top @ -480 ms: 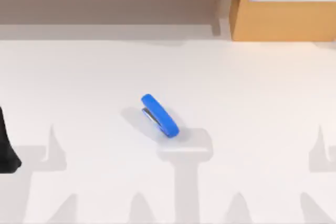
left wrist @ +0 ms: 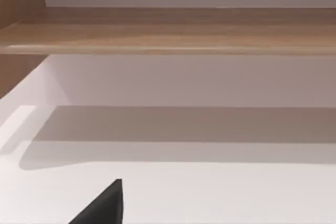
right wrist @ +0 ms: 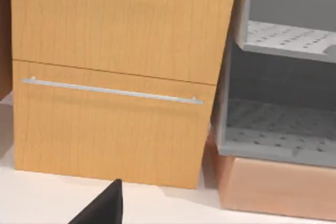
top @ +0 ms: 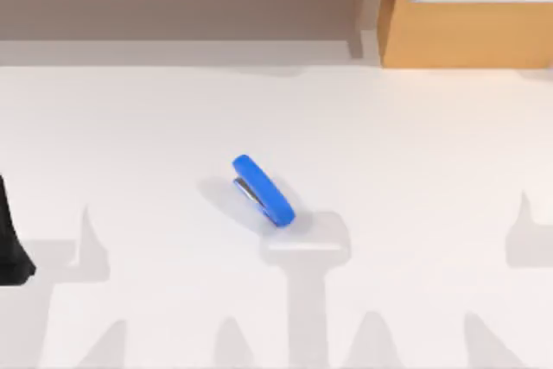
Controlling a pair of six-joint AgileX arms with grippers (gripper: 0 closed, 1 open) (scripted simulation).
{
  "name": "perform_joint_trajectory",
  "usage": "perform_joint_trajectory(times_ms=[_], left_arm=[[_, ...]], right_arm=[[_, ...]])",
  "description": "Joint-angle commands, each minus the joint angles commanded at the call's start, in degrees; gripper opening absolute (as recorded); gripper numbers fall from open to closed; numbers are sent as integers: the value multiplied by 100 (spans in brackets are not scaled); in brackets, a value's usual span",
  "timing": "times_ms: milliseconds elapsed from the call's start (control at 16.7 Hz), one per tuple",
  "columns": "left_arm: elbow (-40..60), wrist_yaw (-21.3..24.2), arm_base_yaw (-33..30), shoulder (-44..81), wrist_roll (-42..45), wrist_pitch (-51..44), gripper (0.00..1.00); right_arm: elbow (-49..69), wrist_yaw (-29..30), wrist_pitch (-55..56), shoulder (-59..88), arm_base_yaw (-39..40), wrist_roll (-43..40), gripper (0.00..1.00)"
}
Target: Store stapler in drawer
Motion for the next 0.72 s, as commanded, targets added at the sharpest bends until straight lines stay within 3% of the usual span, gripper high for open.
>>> perform_joint_trajectory(times_ms=[300,720], left_arm=[[0,0,0,0,0,0,100],[0,0,0,0,0,0,100]], right_arm=[[884,199,1164,2011,157,-1449,100],[2485,538,3313,5697,493,-4115,100]])
